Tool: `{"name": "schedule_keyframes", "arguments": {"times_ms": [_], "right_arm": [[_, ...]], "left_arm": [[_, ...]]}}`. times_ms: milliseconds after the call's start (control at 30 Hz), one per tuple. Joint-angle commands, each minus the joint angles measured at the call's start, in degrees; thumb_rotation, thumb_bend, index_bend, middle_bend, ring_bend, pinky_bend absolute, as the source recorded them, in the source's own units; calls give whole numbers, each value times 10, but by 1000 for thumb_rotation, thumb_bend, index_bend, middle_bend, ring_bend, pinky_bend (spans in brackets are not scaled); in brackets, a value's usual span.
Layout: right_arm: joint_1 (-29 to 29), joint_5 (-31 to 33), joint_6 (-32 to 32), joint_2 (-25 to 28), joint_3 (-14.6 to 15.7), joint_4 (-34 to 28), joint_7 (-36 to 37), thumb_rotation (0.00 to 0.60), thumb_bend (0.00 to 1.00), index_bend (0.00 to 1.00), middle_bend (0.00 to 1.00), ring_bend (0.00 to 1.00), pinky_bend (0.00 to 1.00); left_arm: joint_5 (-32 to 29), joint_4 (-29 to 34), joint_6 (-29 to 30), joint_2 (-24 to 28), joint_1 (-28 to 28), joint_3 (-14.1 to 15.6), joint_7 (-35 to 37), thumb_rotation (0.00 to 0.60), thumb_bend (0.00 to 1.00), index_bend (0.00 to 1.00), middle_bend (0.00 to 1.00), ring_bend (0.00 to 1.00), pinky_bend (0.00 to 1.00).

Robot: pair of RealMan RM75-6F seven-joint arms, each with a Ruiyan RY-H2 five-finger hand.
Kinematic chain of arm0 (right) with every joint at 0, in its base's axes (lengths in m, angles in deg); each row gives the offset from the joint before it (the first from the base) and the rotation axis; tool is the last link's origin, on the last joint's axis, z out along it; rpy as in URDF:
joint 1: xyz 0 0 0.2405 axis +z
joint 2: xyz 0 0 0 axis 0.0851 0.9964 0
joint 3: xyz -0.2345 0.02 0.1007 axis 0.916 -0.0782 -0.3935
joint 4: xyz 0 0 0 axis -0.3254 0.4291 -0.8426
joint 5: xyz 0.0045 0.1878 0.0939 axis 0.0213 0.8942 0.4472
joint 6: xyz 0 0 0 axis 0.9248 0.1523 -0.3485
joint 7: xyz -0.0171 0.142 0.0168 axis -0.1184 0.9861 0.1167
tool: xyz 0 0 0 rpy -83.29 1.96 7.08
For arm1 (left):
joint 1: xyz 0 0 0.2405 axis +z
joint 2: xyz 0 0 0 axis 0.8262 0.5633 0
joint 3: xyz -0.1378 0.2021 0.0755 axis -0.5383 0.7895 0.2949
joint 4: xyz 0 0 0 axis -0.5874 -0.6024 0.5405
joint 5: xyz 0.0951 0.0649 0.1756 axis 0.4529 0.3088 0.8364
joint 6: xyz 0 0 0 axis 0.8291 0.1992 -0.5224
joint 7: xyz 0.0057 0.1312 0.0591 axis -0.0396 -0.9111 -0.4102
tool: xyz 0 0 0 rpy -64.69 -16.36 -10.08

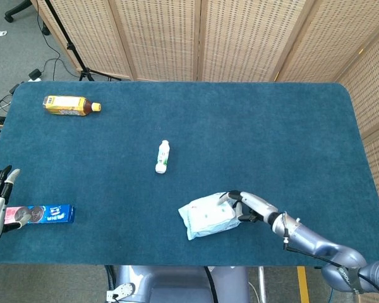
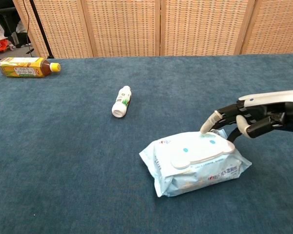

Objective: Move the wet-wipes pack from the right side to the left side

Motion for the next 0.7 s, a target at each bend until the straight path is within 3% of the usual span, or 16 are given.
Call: {"name": "schedule_keyframes", "arguments": {"times_ms": [33,500,600,700], "right_arm": [[16,28,-15,-17,-9,-26,-31,600,1000,263,186,82,236],[50,137,-33,-69,-22,-57,-145,600,1000,263,182,81,236],[46,145,-13,-61,-33,-70,-158,600,1000,262,182,81,236],[21,112,58,-28,-43,-86,-197,600,1000,262,182,81,236]], "left_arm": [[-1,0,0,0,0,0,1,600,0,0,0,0,0],[2,-2,1,3,1,1,7,600,0,0,0,0,0],[7,-5,0,4,0,3,12,600,0,0,0,0,0],[26,-13,3,7,-3,6,30,600,0,0,0,0,0]]}}
